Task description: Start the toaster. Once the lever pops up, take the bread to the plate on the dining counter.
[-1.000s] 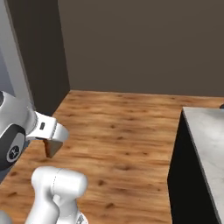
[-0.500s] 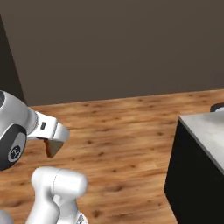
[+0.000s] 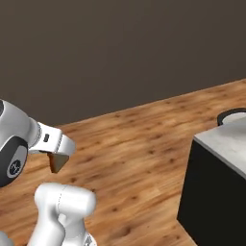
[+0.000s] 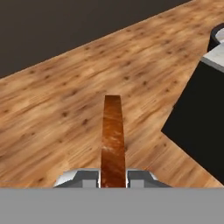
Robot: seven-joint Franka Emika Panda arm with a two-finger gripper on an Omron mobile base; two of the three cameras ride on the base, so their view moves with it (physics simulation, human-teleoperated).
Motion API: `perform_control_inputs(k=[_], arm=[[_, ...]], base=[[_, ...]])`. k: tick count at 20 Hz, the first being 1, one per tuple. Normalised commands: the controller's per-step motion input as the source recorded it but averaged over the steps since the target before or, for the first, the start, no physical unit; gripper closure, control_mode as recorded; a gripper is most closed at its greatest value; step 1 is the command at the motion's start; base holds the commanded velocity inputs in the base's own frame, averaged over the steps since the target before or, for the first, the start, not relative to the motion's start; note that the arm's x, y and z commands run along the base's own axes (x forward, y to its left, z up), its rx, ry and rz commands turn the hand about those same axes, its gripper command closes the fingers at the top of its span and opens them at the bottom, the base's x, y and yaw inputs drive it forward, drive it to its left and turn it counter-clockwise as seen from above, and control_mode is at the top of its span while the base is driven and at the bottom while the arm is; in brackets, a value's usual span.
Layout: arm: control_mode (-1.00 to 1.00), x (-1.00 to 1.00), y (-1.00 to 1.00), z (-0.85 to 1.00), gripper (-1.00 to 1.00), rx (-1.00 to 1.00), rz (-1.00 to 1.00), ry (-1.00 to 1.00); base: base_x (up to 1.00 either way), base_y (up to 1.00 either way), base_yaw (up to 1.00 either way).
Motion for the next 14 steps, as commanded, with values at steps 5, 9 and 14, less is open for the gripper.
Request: perform_control_inputs(k=[5, 9, 14], arm=[[1.0, 0.0, 0.0, 0.0, 1.0, 0.0, 0.0, 0.0], [1.0, 0.0, 0.0, 0.0, 1.0, 0.0, 0.0, 0.0], [1.0, 0.0, 0.0, 0.0, 1.0, 0.0, 0.0, 0.0]], base=[[0.99, 0.98, -0.55], [0.88, 0.9, -0.61], [0.81, 0.87, -0.62]])
